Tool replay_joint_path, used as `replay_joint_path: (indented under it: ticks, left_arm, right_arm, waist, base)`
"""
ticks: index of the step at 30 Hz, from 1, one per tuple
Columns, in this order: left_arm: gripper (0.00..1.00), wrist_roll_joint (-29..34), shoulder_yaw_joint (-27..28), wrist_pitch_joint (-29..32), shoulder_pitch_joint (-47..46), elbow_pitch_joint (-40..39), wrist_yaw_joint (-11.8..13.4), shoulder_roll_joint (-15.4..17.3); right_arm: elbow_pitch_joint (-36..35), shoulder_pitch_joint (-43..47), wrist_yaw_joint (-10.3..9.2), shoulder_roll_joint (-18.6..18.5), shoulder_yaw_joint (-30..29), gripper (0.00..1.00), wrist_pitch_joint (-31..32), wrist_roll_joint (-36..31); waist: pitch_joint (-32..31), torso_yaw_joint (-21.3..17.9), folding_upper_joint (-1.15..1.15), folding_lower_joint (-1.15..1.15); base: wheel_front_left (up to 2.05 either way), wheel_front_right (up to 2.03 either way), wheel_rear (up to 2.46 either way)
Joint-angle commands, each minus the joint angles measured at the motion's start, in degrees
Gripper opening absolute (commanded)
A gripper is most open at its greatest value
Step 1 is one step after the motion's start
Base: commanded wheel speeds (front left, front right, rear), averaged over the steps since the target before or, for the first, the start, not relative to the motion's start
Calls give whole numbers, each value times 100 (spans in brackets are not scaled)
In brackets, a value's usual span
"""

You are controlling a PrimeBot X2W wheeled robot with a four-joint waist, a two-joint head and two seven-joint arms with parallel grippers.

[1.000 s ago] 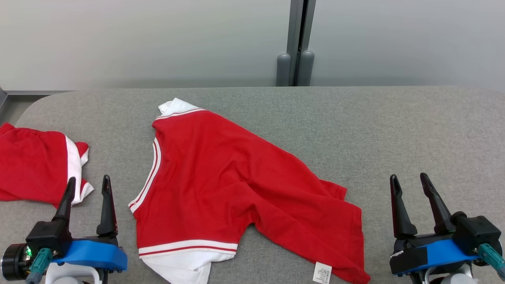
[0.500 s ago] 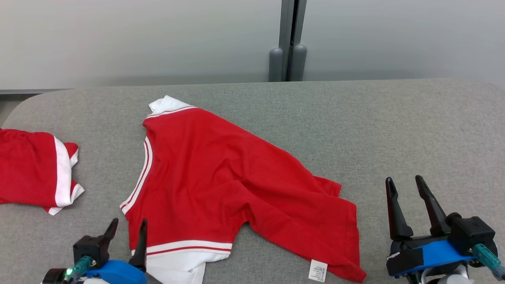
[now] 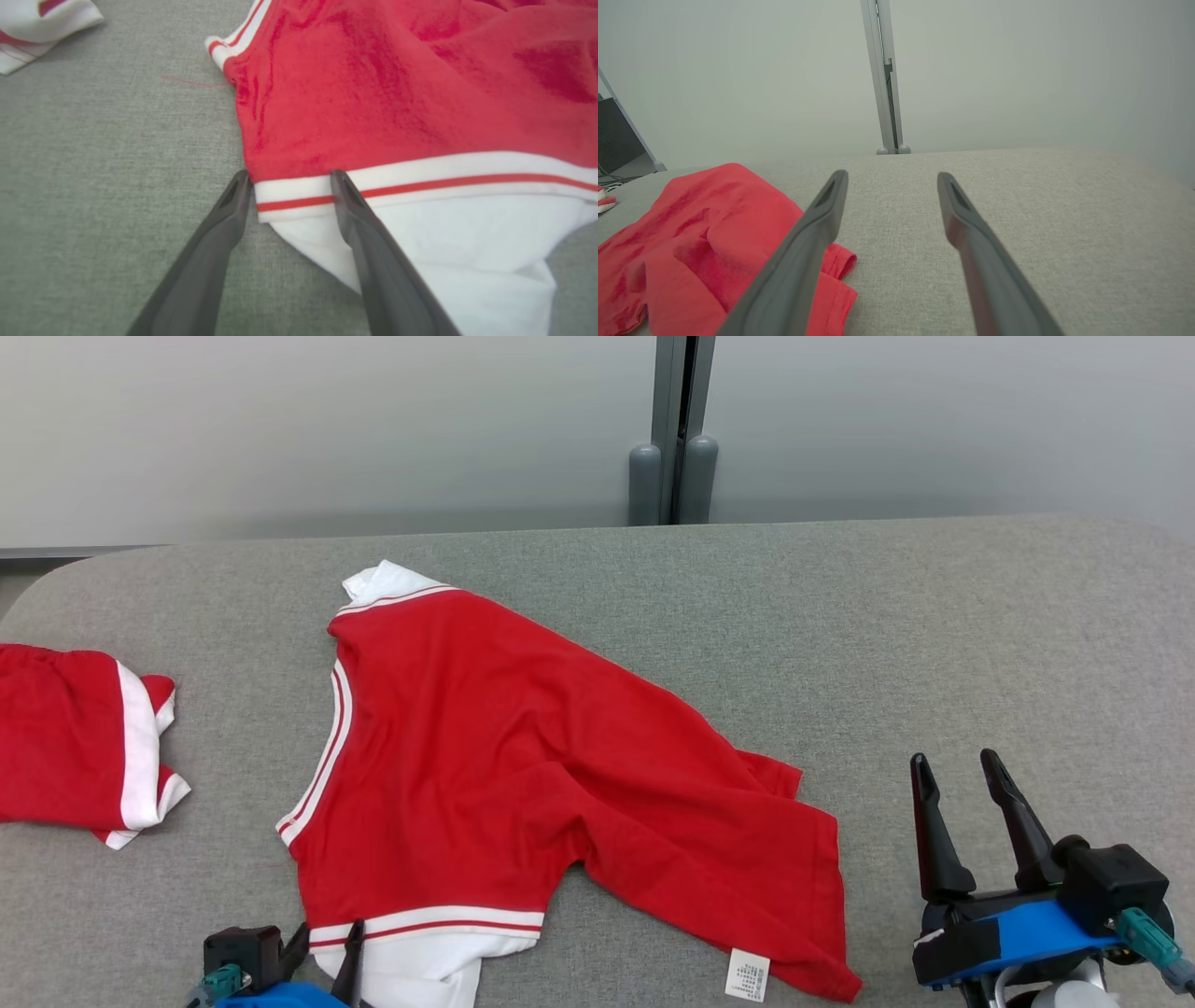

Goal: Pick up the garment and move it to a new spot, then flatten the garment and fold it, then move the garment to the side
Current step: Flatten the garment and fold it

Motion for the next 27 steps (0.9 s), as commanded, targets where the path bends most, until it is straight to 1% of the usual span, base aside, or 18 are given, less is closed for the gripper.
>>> replay_joint_path:
  ticks: [1,4,6,11,14,16,17,18,19,22,27]
  left_arm:
    - [0,7,-23,-1,-56,37,-38,-8]
    - [0,-8,-25,-106,-169,150,-73,38]
    - [0,-5,15,-225,-221,149,-42,58]
    - [0,0,230,-548,-307,66,118,257]
    - [0,-43,356,-633,-295,-55,213,339]
    - [0,-82,368,-609,-273,-81,222,353]
    - [6,-97,368,-613,-280,-62,186,374]
    - [82,-87,366,-677,-296,-65,173,382]
    - [100,-70,364,-745,-318,-61,179,373]
    - [100,-44,358,-1018,-347,-87,196,291]
    - [100,53,469,-1364,-277,-443,382,190]
  right_arm:
    - [5,-61,1,-7,4,100,-31,24]
    - [26,-71,1,-7,18,100,-31,27]
    - [35,-74,1,-7,12,100,-31,25]
    - [47,-37,1,-7,-21,100,-31,34]
    - [55,-22,1,-7,-29,100,-31,47]
    - [70,-8,1,-6,-25,100,-31,58]
    - [81,-4,1,-6,-16,100,-31,67]
    - [94,-5,1,-6,1,100,-31,76]
    - [99,-7,1,-6,16,100,-31,85]
    - [105,-13,1,-7,20,100,-31,93]
    - [62,47,1,-6,-45,100,-31,78]
  waist:
    - [-1,0,0,0]
    - [-10,-6,0,0]
    - [-25,-11,0,0]
    - [-60,-26,0,0]
    - [-78,-37,0,0]
    - [-94,-41,0,0]
    - [-103,-45,0,0]
    - [-112,-54,0,0]
    - [-120,-59,0,0]
    - [-148,-60,0,0]
    - [-225,-6,0,0]
  base:
    - [0,0,0]
    - [0,0,0]
    - [0,0,0]
    - [0,0,0]
    - [0,0,0]
    - [0,0,0]
    - [0,0,0]
    - [0,0,0]
    - [0,0,0]
    - [0,0,0]
    - [0,0,0]
